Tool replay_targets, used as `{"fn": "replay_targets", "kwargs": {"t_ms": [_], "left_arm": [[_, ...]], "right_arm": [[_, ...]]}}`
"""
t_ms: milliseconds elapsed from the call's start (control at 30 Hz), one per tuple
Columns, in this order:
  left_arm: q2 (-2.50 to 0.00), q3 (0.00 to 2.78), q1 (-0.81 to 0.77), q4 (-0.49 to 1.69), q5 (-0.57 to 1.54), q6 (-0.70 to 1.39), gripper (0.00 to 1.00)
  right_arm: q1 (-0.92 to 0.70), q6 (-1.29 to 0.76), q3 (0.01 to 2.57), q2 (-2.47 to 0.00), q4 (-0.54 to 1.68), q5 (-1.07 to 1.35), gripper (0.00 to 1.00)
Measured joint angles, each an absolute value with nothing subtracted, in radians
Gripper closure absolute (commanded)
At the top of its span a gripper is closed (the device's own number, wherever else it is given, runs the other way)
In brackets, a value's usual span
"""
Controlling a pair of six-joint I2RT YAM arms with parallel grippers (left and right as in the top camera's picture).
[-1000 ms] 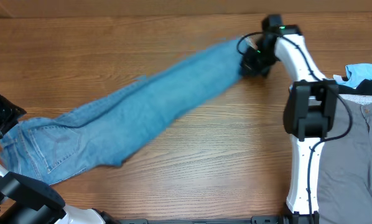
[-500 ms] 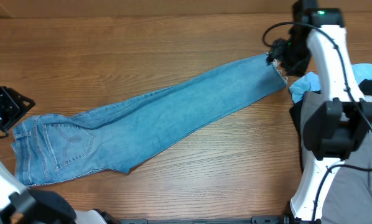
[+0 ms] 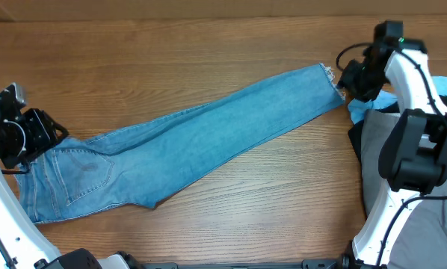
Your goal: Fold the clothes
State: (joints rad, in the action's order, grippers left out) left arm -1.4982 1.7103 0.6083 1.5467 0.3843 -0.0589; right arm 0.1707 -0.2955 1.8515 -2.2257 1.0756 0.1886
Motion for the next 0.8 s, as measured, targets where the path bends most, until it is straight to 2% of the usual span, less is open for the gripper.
{"fn": "replay_targets", "kwargs": {"t_ms": [67, 300, 433, 467, 533, 567, 800], "left_arm": [[-1.498, 1.710, 0.608, 1.562, 0.372, -0.059, 0.58], [-1.465, 1.710, 0.600, 1.598, 0.347, -0.059, 0.58], [-1.407, 1.710, 0.558, 1.601, 0.320, -0.059, 0.57], [-1.395, 1.710, 0.546, 1.603, 0.313, -0.059, 0.57], [-1.376, 1.710, 0.520, 1.607, 0.299, -0.059, 0.56], [-1.370, 1.710, 0.507, 1.610, 0.292, -0.059, 0.56], [-1.369, 1.711, 0.459, 1.634, 0.215, -0.042, 0.55]], "right_arm": [[0.169, -0.294, 1.775, -2.231, 0.998, 0.231, 0.55], [0.170, -0.311, 1.693, -2.236, 0.888, 0.302, 0.73], [0.170, -0.314, 1.693, -2.236, 0.866, 0.319, 0.72], [0.170, -0.315, 1.693, -2.236, 0.866, 0.322, 0.76], [0.170, -0.316, 1.693, -2.236, 0.859, 0.327, 0.94], [0.170, -0.316, 1.693, -2.236, 0.855, 0.330, 0.96], [0.183, -0.277, 1.727, -2.235, 0.910, 0.365, 0.96]]}}
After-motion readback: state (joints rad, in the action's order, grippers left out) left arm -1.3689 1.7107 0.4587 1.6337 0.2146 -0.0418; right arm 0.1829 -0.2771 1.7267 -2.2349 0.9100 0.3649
